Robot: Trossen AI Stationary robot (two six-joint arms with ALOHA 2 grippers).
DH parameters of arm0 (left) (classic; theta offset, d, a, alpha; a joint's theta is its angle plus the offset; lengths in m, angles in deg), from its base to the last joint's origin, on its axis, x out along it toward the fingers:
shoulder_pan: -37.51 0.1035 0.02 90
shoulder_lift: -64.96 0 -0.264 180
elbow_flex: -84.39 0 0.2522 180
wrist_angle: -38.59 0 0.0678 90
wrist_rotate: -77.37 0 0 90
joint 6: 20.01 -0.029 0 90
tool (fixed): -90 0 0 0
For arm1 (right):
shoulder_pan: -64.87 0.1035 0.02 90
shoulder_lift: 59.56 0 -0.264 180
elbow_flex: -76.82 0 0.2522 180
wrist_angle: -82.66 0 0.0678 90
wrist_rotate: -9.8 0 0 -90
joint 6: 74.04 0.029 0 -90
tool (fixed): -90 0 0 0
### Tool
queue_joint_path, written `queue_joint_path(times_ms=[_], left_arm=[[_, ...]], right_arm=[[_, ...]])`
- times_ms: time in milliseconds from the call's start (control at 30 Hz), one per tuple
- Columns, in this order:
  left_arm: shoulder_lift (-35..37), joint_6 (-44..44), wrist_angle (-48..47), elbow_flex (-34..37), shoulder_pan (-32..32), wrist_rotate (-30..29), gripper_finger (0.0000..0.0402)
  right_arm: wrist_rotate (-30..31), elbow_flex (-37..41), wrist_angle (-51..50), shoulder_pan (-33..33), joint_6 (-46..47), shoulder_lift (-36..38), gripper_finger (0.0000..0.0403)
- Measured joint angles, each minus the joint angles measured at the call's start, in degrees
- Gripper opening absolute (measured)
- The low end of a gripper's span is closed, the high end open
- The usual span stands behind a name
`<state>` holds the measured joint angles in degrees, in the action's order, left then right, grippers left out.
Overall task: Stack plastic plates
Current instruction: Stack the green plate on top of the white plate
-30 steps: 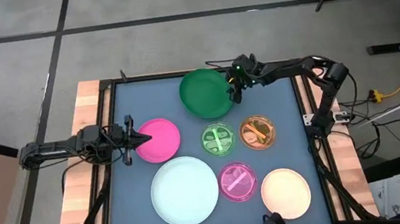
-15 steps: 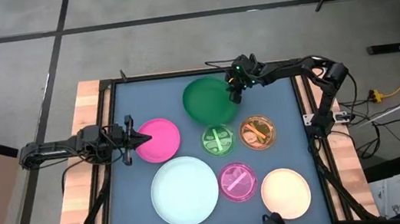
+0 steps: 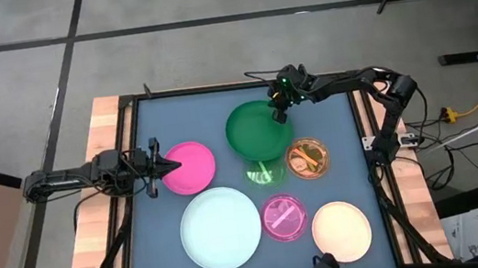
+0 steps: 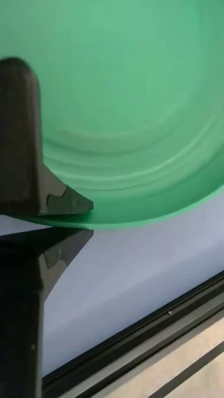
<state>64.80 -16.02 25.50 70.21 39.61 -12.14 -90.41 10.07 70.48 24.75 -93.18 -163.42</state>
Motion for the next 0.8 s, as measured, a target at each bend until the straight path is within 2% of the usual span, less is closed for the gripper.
queue_joint_path(times_ms=[467, 800], left_arm=[[0.0, 0.0, 0.0, 0.0, 0.0, -0.02, 0.0], [0.0, 0.0, 0.0, 0.0, 0.01, 0.0, 0.0]], right_arm=[[0.61, 0.07, 2.56, -0.04, 0.67, -0.04, 0.0001], [-1.45, -5.39, 2.44, -0.04, 1.13, -0.11, 0.0001]])
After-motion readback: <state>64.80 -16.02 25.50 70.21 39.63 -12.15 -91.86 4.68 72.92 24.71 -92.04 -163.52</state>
